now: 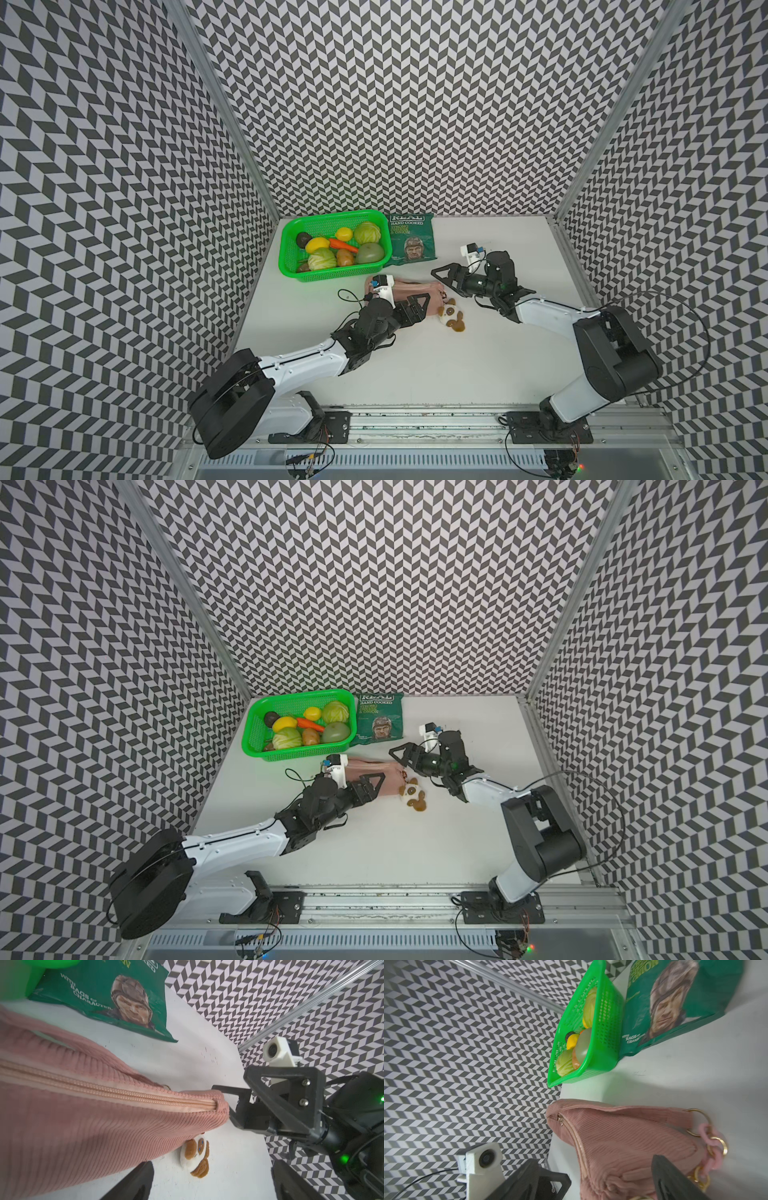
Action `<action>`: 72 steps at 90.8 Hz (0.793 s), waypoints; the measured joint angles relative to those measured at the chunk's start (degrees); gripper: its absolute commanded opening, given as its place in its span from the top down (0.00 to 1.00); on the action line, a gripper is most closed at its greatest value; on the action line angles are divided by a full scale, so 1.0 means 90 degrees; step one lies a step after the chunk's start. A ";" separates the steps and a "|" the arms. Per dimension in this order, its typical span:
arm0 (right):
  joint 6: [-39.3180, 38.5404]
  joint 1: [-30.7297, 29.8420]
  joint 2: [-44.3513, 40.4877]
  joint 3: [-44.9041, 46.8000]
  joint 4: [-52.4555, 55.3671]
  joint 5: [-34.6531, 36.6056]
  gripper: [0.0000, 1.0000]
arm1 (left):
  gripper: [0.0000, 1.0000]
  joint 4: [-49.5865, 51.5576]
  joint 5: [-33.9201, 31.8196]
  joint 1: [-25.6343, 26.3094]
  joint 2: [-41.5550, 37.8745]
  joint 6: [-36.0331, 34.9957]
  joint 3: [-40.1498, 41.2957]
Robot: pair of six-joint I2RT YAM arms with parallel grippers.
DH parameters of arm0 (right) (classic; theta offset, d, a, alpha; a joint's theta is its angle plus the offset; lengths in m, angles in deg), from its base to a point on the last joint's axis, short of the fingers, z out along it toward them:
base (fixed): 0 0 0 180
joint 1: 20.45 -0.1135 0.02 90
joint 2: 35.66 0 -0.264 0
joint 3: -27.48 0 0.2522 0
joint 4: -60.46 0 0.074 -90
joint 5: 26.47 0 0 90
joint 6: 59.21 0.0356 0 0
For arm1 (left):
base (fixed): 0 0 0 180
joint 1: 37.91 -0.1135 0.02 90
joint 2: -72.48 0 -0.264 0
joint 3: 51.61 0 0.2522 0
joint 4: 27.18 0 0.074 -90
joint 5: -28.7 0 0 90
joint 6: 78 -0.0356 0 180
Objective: Remove the decoration from the bag
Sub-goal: Move the bag to the center of the board.
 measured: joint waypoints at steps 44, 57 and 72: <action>0.0845 -0.0797 0.0189 0.0425 -0.1110 -0.0005 0.11 | 0.10 -0.0440 -0.0733 -0.0707 -0.0245 0.0041 0.0695; 0.0542 -0.0372 -0.0219 0.0743 -0.0940 0.0066 0.11 | 0.06 0.0010 -0.0780 -0.0855 -0.0942 -0.0277 0.0590; -0.0136 -0.0022 -0.0746 0.1100 -0.0714 0.0165 0.12 | 0.02 0.0644 -0.0481 -0.0852 -0.1338 -0.0525 0.0134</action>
